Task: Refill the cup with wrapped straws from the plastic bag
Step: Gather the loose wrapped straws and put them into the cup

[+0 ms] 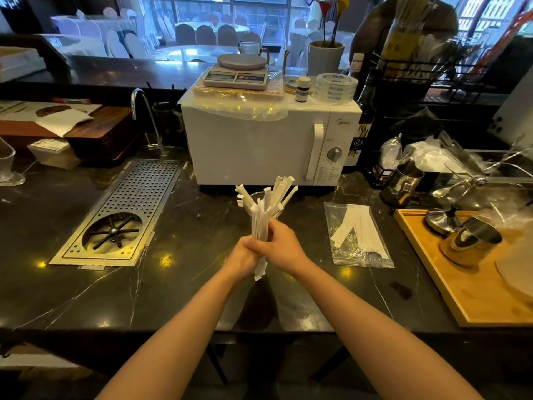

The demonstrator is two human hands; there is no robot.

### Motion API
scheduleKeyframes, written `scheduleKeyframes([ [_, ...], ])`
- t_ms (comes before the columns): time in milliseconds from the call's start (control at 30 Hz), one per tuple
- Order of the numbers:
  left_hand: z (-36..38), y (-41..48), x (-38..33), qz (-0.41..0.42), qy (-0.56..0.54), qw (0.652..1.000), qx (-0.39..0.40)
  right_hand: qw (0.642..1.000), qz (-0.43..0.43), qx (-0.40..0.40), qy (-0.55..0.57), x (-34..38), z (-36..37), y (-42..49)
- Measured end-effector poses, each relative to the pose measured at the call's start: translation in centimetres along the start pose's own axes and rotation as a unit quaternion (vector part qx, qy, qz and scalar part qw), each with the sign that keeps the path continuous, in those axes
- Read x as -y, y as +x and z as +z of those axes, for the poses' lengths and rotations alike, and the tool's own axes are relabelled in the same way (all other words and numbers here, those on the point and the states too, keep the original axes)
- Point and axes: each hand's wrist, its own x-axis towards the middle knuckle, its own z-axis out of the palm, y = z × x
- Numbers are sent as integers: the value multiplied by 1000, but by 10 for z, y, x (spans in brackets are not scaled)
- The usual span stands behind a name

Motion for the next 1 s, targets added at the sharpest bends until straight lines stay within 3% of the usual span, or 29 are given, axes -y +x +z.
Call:
scheduleKeyframes([
  [300, 2, 15, -4, 34, 109, 992, 51, 998, -28, -51, 33, -8, 1, 2],
  [633, 1, 21, 11, 7, 85, 993, 85, 998, -4, -36, 55, -27, 2, 12],
  [1000, -1, 24, 25, -30, 135, 987, 86, 993, 50, -16, 109, -44, 9, 14],
])
